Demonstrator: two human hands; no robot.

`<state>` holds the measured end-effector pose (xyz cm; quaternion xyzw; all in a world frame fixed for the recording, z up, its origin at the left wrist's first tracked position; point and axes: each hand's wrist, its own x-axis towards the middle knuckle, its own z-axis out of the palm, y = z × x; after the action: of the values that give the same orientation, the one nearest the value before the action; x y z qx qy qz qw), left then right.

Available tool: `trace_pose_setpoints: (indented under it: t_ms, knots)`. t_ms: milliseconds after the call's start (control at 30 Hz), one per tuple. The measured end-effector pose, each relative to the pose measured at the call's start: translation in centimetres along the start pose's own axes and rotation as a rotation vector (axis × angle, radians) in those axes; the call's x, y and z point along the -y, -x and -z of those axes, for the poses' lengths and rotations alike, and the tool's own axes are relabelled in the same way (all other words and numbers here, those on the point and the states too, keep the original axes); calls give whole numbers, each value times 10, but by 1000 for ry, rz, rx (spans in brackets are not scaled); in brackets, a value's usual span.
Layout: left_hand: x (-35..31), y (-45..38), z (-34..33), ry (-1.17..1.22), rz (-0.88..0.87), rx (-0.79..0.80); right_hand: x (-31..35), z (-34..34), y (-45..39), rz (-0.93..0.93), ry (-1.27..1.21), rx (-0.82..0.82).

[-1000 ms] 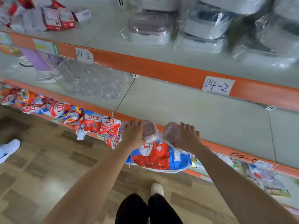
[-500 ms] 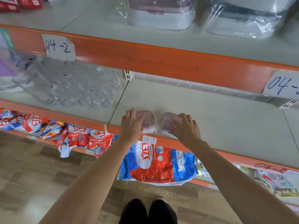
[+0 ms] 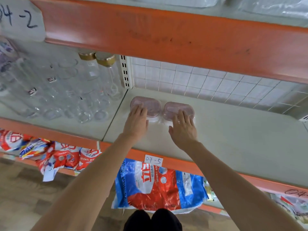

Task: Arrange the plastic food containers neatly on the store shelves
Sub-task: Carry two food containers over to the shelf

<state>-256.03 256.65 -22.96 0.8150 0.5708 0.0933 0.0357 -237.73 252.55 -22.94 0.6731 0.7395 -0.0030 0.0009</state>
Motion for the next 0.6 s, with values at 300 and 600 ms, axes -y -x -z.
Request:
trace_pose_setpoints:
  t_ms: [300, 600]
  knots:
    - [14, -33, -15, 129, -58, -65, -4, -15, -34, -79, 46, 5]
    - [14, 12, 8, 99, -75, -18, -3, 30, -12, 82, 110, 24]
